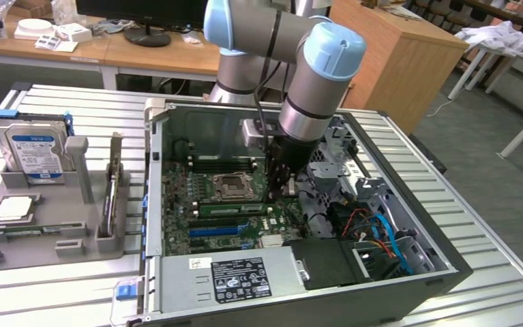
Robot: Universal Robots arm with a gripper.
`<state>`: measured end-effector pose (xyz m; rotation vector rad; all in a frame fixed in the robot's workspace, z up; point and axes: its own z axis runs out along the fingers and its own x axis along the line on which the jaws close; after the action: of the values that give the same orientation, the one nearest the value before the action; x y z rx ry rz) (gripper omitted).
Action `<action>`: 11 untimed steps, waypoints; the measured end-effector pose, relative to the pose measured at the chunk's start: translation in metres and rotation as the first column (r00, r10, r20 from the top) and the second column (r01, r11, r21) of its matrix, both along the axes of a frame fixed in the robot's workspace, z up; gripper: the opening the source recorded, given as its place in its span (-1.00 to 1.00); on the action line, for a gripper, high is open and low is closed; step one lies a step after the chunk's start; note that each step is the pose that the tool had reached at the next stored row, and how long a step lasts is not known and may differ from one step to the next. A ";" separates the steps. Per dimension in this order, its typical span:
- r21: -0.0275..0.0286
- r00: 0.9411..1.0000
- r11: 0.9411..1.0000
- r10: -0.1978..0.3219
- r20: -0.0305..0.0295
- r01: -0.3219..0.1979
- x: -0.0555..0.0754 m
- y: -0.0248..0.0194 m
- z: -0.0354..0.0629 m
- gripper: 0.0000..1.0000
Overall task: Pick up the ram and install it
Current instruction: 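Press down the ram until it locks into place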
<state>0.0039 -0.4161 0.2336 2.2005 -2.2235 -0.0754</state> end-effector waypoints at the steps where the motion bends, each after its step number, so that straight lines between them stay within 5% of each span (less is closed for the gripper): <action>1: 0.000 1.000 1.000 0.000 0.000 0.000 0.000 0.0000 -0.0003 -0.79; 11: 0.000 1.000 1.000 0.000 0.000 0.000 0.000 0.0012 -0.0011 -0.79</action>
<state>0.0040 -0.4149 0.2325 2.2006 -2.2234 -0.0754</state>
